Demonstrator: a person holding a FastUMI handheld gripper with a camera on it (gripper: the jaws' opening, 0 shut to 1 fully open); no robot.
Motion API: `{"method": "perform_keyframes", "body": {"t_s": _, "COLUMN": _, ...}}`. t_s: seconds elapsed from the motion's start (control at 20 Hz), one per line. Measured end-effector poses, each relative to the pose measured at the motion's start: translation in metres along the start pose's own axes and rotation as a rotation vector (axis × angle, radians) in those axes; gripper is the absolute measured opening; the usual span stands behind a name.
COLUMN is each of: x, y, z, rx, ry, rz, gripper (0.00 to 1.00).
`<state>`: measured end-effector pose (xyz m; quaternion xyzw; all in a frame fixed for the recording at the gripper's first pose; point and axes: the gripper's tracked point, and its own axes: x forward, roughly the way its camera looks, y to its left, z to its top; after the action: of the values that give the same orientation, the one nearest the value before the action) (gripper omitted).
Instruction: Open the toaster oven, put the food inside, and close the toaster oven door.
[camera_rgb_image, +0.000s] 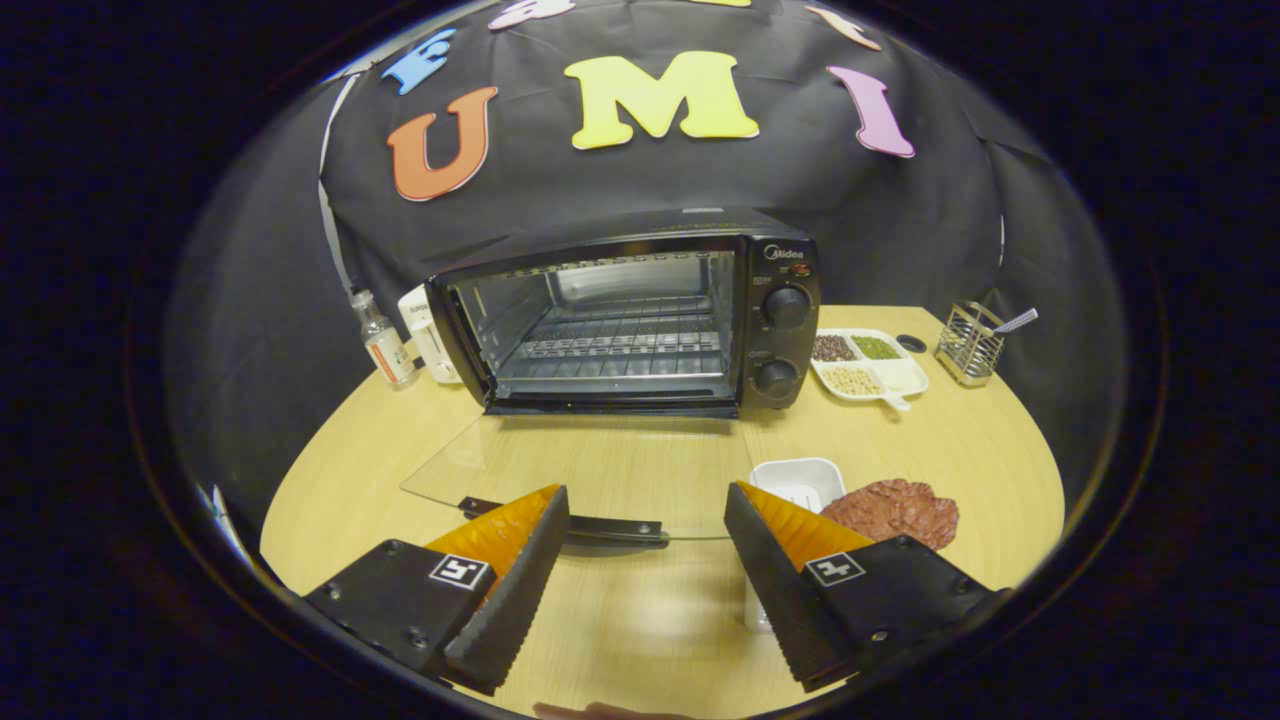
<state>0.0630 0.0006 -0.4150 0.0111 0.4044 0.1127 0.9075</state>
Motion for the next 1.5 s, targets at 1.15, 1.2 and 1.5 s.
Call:
{"method": "perform_keyframes", "body": {"t_s": 1.15, "x": -0.017, "y": -0.147, "z": -0.025, "rx": 0.227, "ry": 0.29, "rz": 0.343, "gripper": 0.51}}
{"method": "perform_keyframes", "body": {"t_s": 1.2, "x": -0.02, "y": -0.146, "z": -0.022, "rx": 0.231, "ry": 0.283, "rz": 0.361, "gripper": 0.4}}
{"method": "perform_keyframes", "body": {"t_s": 1.5, "x": -0.027, "y": -0.144, "z": -0.023, "rx": 0.253, "ry": 0.297, "rz": 0.349, "gripper": 0.17}}
